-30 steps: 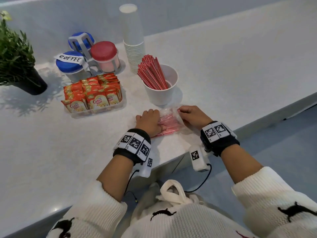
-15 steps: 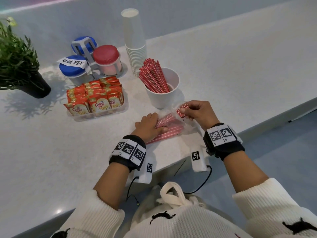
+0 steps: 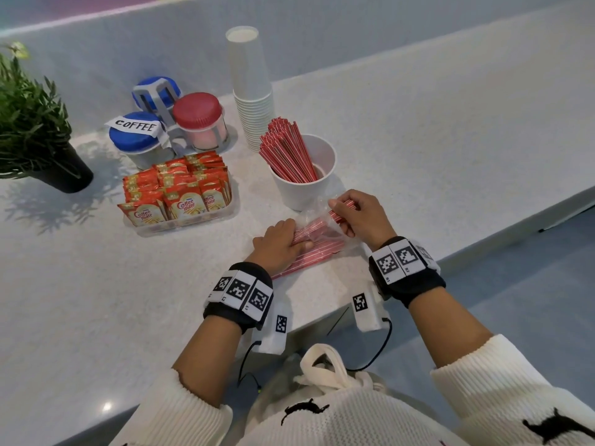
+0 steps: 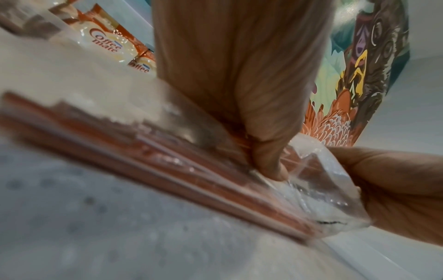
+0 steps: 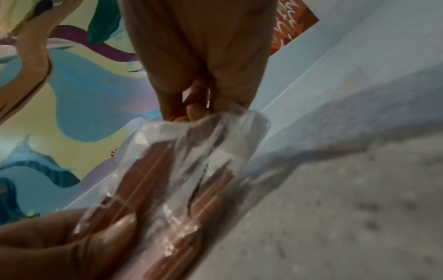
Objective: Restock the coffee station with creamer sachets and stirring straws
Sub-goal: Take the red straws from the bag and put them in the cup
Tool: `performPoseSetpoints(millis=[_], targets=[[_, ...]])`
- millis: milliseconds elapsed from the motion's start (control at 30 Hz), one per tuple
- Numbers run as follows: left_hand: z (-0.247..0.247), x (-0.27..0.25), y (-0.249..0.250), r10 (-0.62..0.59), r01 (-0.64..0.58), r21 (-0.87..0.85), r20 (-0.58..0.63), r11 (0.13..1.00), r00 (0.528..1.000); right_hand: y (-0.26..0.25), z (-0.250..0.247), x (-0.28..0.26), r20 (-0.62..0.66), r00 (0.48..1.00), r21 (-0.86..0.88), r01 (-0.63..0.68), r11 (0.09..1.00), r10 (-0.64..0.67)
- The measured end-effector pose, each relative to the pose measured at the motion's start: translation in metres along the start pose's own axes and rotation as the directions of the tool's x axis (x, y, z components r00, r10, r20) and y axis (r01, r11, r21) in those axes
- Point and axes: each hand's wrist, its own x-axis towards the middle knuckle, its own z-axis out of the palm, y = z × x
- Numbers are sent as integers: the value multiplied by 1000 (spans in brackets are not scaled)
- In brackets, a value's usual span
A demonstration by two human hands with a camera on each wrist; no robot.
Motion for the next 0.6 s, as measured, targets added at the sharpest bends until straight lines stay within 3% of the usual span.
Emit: performPoseSetpoints(millis=[167, 333, 433, 600], targets=[[-4, -3, -1, -9, 10, -44, 19, 999, 1000, -1, -8, 2, -127, 992, 87, 13, 996, -2], [-21, -6, 17, 80, -52, -332, 71, 942, 994, -9, -9, -2, -113, 993, 202, 7, 979, 16], [-21, -1, 26, 114, -100, -337, 23, 936, 993, -12, 2, -5, -68, 998, 144, 19, 989, -9], [-13, 3, 28, 123, -115, -336, 3, 935, 992, -19, -6, -3, -147, 989, 132, 56, 990, -36]])
